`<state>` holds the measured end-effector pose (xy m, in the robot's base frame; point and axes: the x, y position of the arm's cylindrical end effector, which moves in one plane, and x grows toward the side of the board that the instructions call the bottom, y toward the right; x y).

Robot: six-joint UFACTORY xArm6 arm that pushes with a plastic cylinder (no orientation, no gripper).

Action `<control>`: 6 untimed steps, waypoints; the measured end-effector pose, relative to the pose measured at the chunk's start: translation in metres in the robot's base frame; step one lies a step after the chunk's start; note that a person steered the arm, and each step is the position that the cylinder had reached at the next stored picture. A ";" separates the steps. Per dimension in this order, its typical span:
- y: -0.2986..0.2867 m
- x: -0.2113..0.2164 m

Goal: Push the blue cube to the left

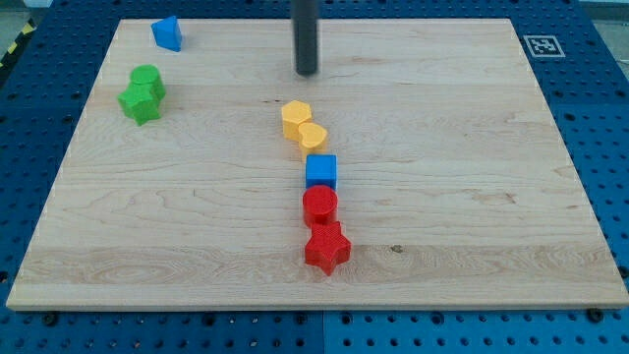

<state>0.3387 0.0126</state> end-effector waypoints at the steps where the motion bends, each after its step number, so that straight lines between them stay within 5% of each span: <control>1: 0.049 0.087; 3: 0.068 0.139; 6: -0.017 0.151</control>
